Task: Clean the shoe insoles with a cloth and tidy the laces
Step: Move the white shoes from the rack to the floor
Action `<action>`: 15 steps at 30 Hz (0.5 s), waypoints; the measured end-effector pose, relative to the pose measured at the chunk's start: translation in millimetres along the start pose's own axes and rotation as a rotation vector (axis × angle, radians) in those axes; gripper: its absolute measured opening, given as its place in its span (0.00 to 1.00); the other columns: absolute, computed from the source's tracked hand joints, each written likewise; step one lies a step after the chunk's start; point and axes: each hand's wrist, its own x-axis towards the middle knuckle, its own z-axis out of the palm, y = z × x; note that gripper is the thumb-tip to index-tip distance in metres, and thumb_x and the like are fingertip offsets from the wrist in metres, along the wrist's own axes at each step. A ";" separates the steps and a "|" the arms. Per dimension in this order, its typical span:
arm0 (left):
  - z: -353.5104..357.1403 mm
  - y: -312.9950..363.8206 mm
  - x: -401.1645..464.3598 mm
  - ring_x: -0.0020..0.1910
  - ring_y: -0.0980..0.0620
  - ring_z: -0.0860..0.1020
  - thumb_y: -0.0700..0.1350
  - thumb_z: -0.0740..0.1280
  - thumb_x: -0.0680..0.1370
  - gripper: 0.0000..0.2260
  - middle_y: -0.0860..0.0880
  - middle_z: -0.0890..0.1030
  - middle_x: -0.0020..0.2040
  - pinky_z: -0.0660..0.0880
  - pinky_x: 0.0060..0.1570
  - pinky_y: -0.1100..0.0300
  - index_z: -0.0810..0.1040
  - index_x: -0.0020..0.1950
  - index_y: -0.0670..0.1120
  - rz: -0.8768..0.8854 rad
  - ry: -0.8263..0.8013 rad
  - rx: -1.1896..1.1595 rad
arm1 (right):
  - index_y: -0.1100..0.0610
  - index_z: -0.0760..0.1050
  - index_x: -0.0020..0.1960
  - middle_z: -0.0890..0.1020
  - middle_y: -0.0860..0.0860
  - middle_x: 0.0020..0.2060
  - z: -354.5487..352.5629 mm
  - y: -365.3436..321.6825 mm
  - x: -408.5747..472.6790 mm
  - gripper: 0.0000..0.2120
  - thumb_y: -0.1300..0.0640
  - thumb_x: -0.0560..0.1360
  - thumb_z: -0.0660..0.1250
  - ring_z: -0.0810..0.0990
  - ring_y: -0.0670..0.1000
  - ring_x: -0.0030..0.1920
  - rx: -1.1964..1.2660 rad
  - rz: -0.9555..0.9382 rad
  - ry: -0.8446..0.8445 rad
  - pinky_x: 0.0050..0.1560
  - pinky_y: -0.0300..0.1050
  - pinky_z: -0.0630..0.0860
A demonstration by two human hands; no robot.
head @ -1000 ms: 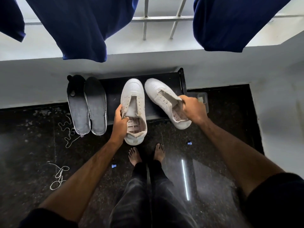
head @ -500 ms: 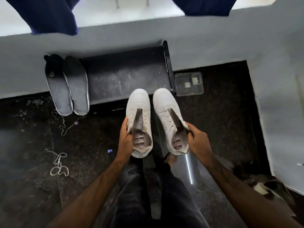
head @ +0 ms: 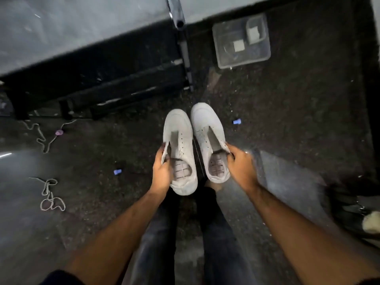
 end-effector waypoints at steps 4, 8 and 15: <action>21.4 -60.6 81.8 0.67 0.59 0.75 0.39 0.60 0.83 0.23 0.51 0.73 0.73 0.70 0.71 0.55 0.67 0.77 0.52 0.061 0.060 0.093 | 0.45 0.77 0.69 0.84 0.56 0.60 64.4 43.9 68.3 0.22 0.56 0.77 0.62 0.82 0.61 0.60 -0.057 0.012 -0.058 0.59 0.54 0.80; 40.9 -107.5 152.9 0.74 0.54 0.68 0.44 0.59 0.83 0.21 0.49 0.69 0.76 0.64 0.75 0.54 0.66 0.78 0.51 0.146 0.129 0.145 | 0.48 0.79 0.68 0.85 0.58 0.59 113.8 63.4 121.1 0.22 0.55 0.77 0.58 0.82 0.61 0.61 -0.065 -0.021 -0.050 0.59 0.54 0.78; 54.7 -154.1 234.5 0.77 0.52 0.65 0.48 0.58 0.80 0.25 0.51 0.67 0.78 0.60 0.77 0.43 0.65 0.78 0.52 0.220 0.149 0.195 | 0.53 0.81 0.65 0.85 0.63 0.54 172.1 83.0 179.6 0.21 0.57 0.77 0.58 0.84 0.61 0.55 0.038 -0.024 -0.005 0.53 0.52 0.78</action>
